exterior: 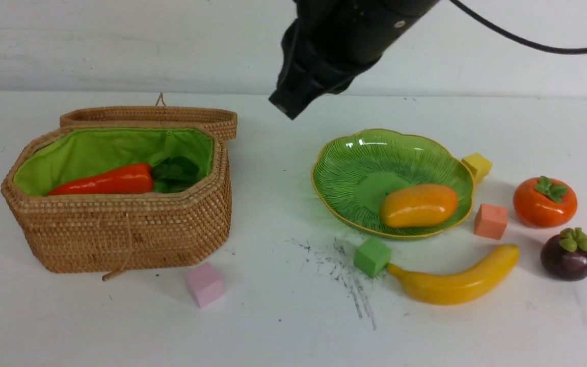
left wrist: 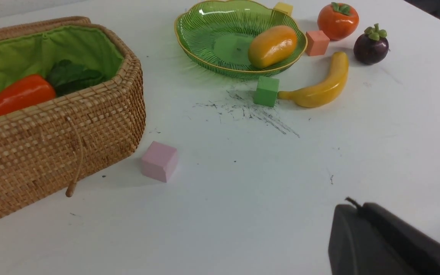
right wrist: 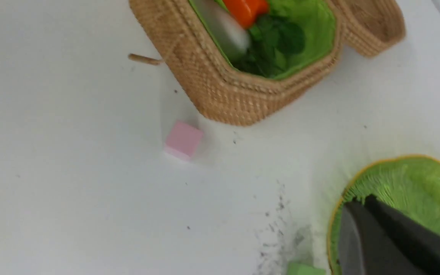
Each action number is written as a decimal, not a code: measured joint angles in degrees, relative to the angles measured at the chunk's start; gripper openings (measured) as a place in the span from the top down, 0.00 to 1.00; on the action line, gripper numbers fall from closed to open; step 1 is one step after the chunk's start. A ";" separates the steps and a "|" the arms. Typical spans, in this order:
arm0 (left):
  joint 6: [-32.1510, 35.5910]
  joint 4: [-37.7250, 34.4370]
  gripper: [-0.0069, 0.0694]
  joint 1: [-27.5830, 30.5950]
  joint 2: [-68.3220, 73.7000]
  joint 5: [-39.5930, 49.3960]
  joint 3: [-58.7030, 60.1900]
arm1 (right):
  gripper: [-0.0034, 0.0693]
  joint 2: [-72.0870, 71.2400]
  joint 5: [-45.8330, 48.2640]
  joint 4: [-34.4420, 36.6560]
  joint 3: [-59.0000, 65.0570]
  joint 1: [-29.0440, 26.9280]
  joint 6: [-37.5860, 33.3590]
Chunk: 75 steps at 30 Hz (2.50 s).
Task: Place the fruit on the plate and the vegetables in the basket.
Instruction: Use the right arm to grab a banana and put it into the right plate
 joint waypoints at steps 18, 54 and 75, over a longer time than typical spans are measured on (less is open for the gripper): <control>0.17 -0.89 0.92 0.00 0.00 2.71 0.00 | 0.54 -12.87 -15.51 10.42 52.06 -27.67 -15.46; 0.17 -0.56 0.90 0.00 0.00 2.36 0.00 | 0.50 3.15 -19.17 17.32 55.21 -26.84 -46.69; 0.22 -0.56 0.90 0.00 0.00 1.04 0.00 | 0.50 9.71 -51.31 63.00 30.53 -26.84 -17.16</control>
